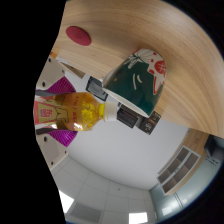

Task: Pour water

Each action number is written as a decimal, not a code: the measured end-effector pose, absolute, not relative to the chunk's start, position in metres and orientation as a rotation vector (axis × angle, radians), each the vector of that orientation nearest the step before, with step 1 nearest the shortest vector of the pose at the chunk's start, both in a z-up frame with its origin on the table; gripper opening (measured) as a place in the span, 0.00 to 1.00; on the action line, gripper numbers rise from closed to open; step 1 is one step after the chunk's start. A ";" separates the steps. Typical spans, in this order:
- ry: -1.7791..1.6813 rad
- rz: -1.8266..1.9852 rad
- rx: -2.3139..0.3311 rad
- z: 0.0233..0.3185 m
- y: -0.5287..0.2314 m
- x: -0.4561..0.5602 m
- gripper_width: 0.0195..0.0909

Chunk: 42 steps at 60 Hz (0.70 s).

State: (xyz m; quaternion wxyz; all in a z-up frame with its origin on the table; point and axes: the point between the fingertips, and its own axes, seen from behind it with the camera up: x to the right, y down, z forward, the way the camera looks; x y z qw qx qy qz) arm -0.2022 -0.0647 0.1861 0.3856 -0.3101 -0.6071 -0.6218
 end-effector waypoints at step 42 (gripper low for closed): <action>-0.566 -0.686 -1.297 0.239 -0.081 -0.136 0.34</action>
